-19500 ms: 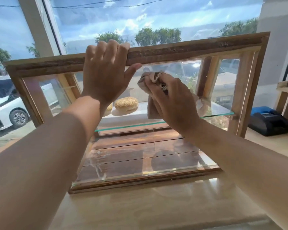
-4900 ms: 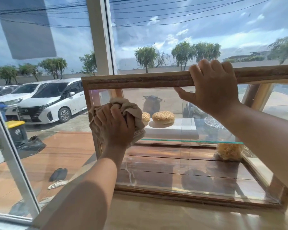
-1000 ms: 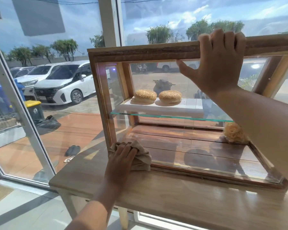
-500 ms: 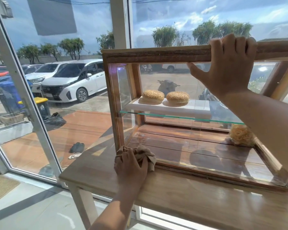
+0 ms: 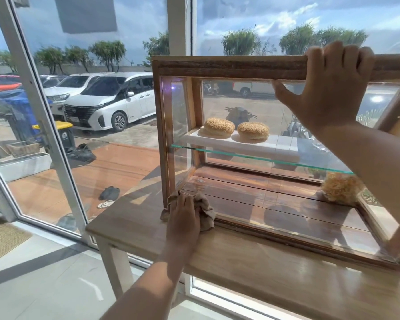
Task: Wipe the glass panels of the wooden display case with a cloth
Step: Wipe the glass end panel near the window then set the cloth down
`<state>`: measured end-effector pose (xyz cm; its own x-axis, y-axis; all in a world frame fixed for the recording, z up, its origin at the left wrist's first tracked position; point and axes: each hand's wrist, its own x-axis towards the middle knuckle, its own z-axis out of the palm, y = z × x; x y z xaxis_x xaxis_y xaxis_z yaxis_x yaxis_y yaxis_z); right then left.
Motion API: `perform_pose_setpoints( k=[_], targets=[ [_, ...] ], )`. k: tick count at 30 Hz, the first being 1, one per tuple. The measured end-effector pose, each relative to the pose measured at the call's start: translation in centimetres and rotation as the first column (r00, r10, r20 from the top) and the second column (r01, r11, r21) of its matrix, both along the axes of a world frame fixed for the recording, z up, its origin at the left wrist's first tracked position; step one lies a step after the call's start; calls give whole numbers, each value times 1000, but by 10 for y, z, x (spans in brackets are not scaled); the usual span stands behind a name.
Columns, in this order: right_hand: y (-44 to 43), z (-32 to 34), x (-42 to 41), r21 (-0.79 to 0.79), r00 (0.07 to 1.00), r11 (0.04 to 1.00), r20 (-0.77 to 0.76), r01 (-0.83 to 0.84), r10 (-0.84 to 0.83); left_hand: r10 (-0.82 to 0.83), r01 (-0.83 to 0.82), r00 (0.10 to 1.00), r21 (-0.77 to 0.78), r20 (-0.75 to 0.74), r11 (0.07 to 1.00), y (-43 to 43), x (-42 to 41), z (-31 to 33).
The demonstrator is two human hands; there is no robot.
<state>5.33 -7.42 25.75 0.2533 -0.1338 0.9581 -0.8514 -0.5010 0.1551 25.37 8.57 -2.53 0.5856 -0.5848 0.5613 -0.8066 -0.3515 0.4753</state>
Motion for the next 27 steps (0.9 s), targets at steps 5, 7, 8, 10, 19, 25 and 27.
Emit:
perform_pose_setpoints(
  k=[5,7,8,10,19,25,27],
  targets=[
    [0,-1,1,-12,1000,1000,9,-7,7,-82,88,995,-111,62,990,-2,12,23],
    [0,0,1,2,1000,1000,-1,-8,8,-79,100,988,-167,132,981,-7,17,41],
    [0,0,1,2,1000,1000,-1,-9,9,-76,109,981,-187,177,976,-10,20,52],
    [0,0,0,-7,1000,1000,4,-10,10,-69,136,960,-241,270,961,-14,28,79],
    [-2,0,0,0,1000,1000,0,-11,11,8,157,908,-356,419,921,-22,33,124],
    [-2,0,0,4,1000,1000,-8,6,-6,-98,154,927,-130,363,979,-3,23,19],
    [-3,0,0,4,1000,1000,-8,-3,3,-97,137,948,-114,302,984,1,17,4]
  ],
)
